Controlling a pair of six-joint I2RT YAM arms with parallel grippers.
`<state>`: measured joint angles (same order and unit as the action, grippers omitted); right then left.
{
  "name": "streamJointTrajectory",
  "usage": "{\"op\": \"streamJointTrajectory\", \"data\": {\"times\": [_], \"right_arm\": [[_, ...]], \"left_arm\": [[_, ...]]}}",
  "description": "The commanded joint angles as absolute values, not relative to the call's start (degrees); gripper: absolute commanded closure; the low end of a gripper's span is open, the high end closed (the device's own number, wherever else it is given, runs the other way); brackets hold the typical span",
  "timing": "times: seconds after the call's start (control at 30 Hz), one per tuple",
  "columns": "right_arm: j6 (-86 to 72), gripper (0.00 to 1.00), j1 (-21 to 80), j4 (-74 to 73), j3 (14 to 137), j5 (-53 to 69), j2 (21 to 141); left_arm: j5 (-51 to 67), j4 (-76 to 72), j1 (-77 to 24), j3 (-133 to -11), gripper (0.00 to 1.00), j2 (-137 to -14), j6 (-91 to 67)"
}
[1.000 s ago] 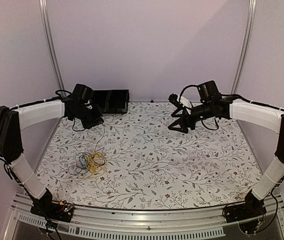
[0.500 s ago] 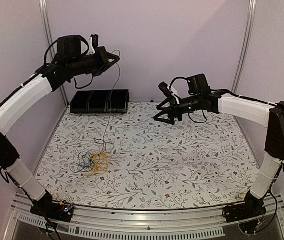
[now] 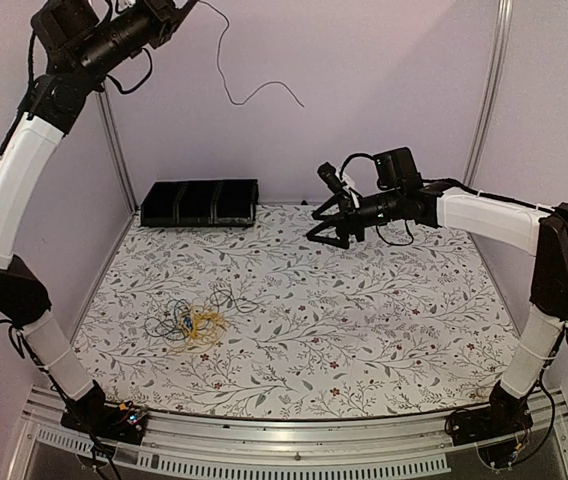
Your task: Untangle the cables
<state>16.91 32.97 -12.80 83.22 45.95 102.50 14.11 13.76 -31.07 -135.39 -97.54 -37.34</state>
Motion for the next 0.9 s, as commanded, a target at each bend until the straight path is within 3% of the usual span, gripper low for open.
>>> {"op": "streamJointTrajectory", "data": {"times": [0.0,0.23,0.53,0.67,0.87], "right_arm": [[17.15,0.15,33.32,-11.67,84.22,46.71,101.02],[18.36,0.16,33.32,-13.4,81.63,45.77,99.4],[22.21,0.15,33.22,-16.94,75.68,41.47,94.28],[25.09,0.14,33.16,-21.04,75.35,38.9,92.16],[31.14,0.14,32.88,-30.18,77.18,35.02,88.88]], "left_arm": [[9.3,14.14,-31.47,-129.87,1.0,-98.77,-36.1],[-2.86,16.88,-28.67,-119.82,1.0,-96.62,-34.21],[-4.66,13.79,-18.66,-103.99,1.0,-93.91,-37.25],[-2.01,19.54,-12.83,-106.74,1.0,-97.19,-35.67],[-2.01,16.98,-5.7,-105.73,1.0,-99.49,-32.8]]}}
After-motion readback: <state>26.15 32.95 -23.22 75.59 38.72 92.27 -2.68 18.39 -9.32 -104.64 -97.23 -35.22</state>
